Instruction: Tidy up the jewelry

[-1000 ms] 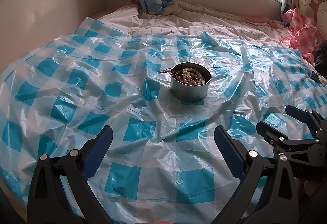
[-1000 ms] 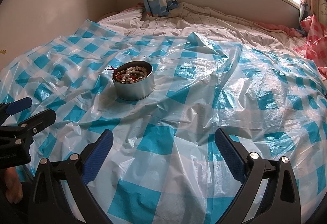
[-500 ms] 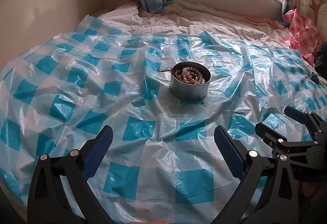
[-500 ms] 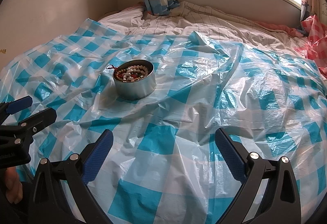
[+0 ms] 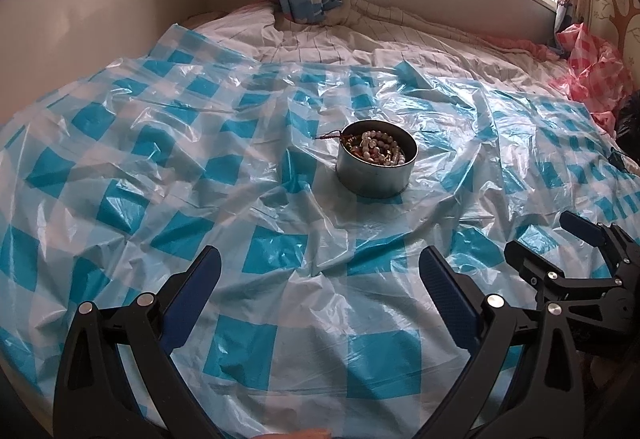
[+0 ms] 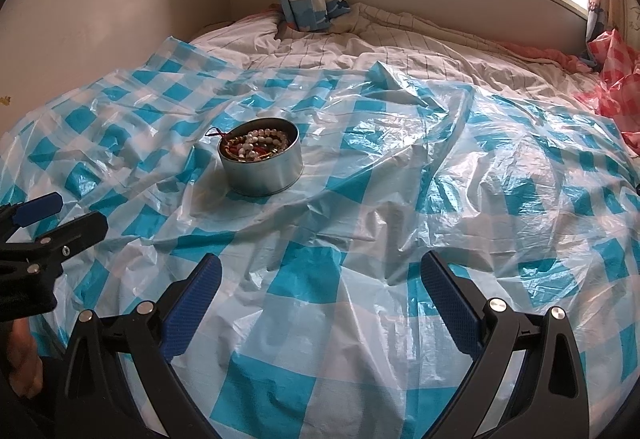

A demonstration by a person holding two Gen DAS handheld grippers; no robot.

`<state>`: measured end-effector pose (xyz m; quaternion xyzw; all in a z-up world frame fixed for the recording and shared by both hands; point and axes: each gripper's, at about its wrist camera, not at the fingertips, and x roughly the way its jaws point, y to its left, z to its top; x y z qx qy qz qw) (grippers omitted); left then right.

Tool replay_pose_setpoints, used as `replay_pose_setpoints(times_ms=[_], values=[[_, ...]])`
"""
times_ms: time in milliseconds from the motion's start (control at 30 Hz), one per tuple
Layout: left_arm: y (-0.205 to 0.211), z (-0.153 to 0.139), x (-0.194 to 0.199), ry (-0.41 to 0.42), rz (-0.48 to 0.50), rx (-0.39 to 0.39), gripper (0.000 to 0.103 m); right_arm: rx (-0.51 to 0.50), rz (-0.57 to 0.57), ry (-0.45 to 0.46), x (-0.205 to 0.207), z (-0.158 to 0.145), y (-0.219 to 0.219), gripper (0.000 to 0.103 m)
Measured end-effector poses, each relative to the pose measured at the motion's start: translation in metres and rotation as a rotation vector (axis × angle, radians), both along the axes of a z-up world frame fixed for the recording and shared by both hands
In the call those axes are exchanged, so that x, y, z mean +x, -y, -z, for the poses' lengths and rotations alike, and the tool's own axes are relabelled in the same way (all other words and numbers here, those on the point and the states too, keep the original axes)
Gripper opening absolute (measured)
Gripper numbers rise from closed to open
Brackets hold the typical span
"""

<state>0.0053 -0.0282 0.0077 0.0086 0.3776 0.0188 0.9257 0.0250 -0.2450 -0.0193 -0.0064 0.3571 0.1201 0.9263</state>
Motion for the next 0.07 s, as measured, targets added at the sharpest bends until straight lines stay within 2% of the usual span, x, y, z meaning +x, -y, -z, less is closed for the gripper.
replay_pose_setpoints(times_ms=[67], values=[[-0.0008,0.0001,-0.0006,0.006,0.004,0.004,0.095,-0.009,0.007,0.002,-0.0005,0.0013,0.0028,0.095]])
